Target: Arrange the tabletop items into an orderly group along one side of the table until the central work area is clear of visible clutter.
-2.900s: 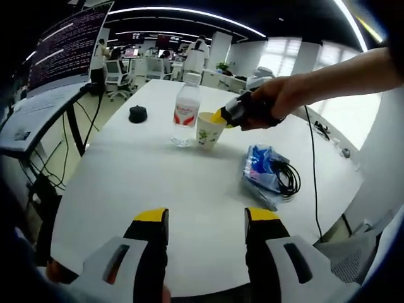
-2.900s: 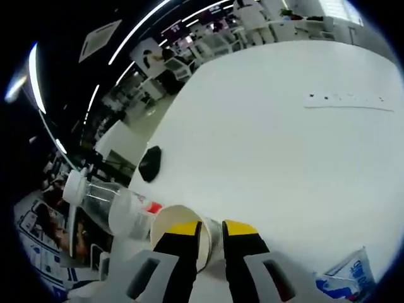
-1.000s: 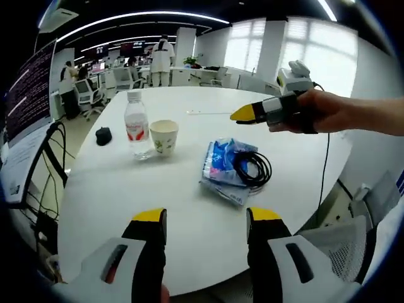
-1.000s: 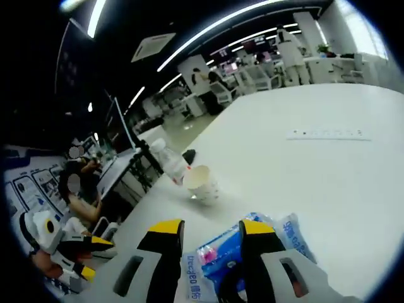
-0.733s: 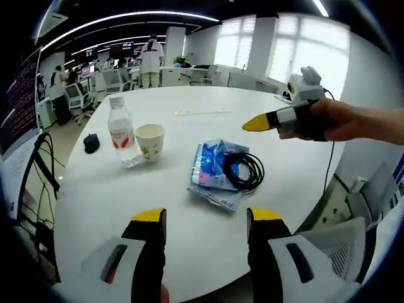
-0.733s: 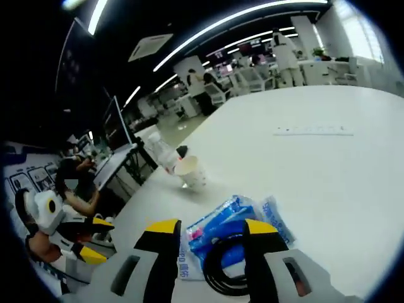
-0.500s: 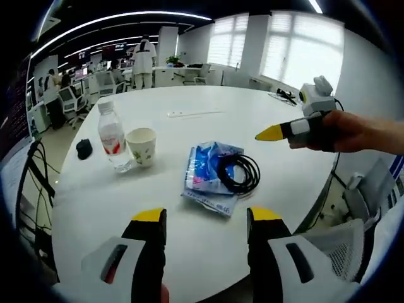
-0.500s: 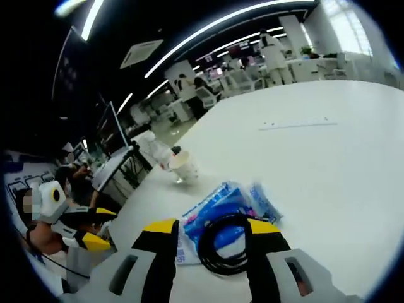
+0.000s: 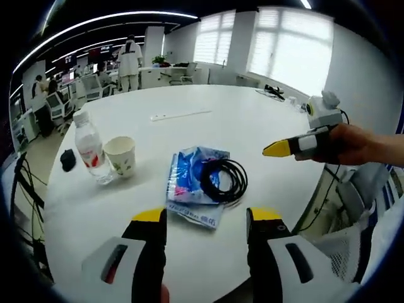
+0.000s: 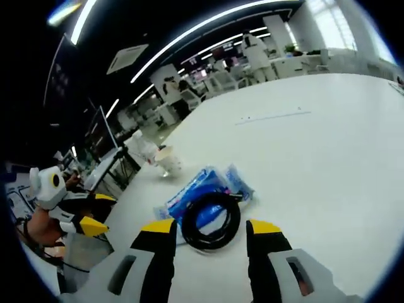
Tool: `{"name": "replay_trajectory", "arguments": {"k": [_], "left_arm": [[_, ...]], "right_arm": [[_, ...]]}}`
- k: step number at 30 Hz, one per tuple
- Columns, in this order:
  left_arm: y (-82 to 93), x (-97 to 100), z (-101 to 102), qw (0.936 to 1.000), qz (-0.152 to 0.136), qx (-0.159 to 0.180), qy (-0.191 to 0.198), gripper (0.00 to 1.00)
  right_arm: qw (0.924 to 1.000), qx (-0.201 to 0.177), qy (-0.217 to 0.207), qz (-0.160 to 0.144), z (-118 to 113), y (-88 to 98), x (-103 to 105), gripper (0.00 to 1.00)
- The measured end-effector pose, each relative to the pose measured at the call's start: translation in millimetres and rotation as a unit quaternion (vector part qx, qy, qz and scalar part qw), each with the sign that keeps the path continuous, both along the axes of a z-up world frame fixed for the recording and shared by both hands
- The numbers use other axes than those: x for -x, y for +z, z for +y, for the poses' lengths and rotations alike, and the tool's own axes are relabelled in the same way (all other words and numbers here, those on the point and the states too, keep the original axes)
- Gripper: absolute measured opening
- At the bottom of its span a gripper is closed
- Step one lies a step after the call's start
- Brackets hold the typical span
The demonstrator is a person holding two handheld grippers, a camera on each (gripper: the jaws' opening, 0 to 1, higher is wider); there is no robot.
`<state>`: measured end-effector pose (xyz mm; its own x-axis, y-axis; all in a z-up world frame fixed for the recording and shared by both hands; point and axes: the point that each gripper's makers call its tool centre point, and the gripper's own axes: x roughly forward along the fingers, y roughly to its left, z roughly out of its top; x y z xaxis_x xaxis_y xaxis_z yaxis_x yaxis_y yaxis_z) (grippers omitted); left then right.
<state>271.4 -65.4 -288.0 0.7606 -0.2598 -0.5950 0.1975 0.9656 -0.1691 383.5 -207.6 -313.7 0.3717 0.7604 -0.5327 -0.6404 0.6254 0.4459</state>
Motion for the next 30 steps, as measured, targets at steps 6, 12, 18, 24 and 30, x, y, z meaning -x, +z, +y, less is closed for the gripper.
{"name": "replay_trajectory", "arguments": {"k": [6,12,18,24,30], "left_arm": [[-1.9,-9.9,-8,0.9999,0.006,0.006,-0.006,0.49],[-6.8,-16.8,-15,0.9998,0.015,0.011,-0.007,0.47],[-17.2,-21.7,-26,0.9993,0.026,0.018,-0.019,0.45],[-26.1,-28.1,-33,0.9986,0.037,0.026,-0.029,0.43],[-36.1,-42.3,-42,0.9977,0.047,0.045,-0.018,0.38]], "right_arm": [[0.9999,0.000,-0.013,0.008,-11,-5.0,4,0.43],[0.9992,-0.002,-0.029,0.028,-15,-17.1,5,0.41],[0.9963,-0.020,-0.063,0.055,-11,-28.0,12,0.39],[0.9918,-0.031,-0.097,0.077,-10,-35.4,17,0.37],[0.9877,-0.036,-0.122,0.091,-13,-40.0,20,0.33]]}}
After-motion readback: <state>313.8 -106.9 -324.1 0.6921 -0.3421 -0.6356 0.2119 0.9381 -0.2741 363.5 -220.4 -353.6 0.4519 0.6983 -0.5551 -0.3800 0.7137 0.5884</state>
